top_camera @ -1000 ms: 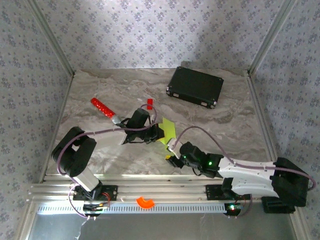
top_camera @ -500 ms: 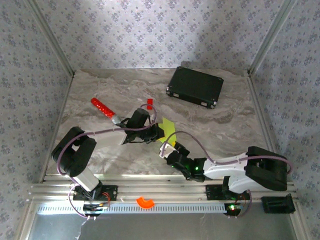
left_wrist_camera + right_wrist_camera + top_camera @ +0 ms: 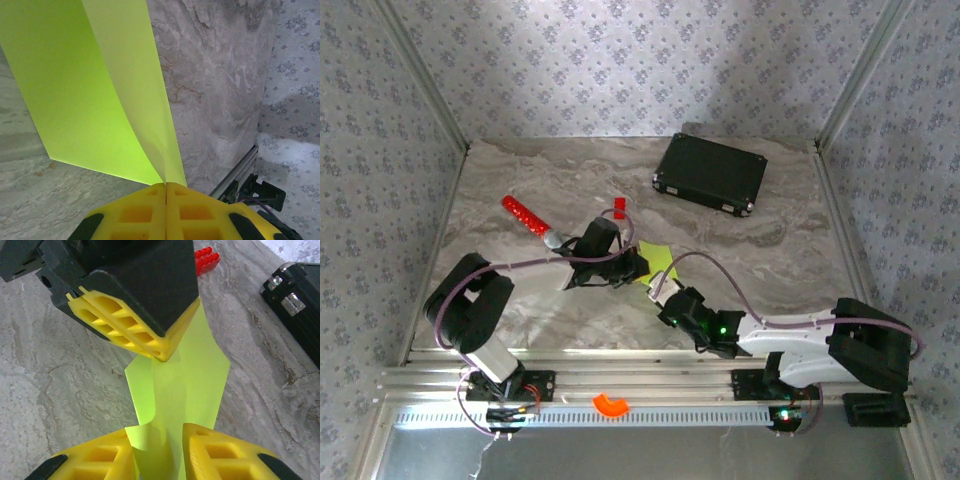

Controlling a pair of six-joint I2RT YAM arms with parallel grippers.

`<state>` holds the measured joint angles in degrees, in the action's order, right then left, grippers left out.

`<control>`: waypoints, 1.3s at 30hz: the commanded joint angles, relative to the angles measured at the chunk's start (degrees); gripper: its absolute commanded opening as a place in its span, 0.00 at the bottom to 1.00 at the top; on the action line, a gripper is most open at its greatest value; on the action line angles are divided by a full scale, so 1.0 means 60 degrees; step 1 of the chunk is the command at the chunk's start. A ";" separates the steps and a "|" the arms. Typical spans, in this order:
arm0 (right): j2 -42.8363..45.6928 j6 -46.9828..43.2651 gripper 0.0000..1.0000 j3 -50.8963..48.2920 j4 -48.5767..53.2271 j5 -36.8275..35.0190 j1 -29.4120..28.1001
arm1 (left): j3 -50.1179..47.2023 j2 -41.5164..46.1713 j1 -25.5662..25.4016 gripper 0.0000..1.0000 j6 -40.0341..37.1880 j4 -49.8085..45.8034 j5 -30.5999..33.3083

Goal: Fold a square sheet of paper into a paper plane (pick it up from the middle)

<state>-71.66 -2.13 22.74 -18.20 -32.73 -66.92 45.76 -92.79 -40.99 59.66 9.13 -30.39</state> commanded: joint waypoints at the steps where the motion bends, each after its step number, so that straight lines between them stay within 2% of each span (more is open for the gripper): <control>1: 0.0015 0.0270 0.29 -0.0040 0.0237 0.0505 0.0058 | 0.0092 -0.0137 -0.0081 0.07 0.0061 0.0219 0.0011; 3: 0.0074 0.0204 0.34 -0.0054 0.0303 0.0681 0.0050 | 0.0093 -0.0164 -0.0074 0.07 0.0091 0.0257 0.0012; 11: 0.0613 0.0231 0.38 -0.0359 0.0835 0.0323 0.0050 | 0.0093 -0.0179 -0.0081 0.08 0.0091 0.0266 0.0063; 24: 0.0697 0.0263 0.30 -0.0357 0.0507 0.0942 0.0210 | 0.0104 -0.0212 -0.0125 0.08 0.0069 0.0212 0.0097; 34: 0.0277 0.0256 0.29 -0.0105 0.0116 0.1060 0.0312 | 0.0169 -0.0239 -0.0164 0.08 0.0053 0.0163 0.0125; 39: 0.0308 0.0319 0.21 -0.0119 0.0145 0.1220 0.0400 | 0.0175 -0.0260 -0.0165 0.08 0.0047 0.0108 0.0146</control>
<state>-69.67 -1.10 20.75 -16.56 -26.06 -64.93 45.76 -93.56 -41.65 59.68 9.67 -29.98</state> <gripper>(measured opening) 0.221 0.077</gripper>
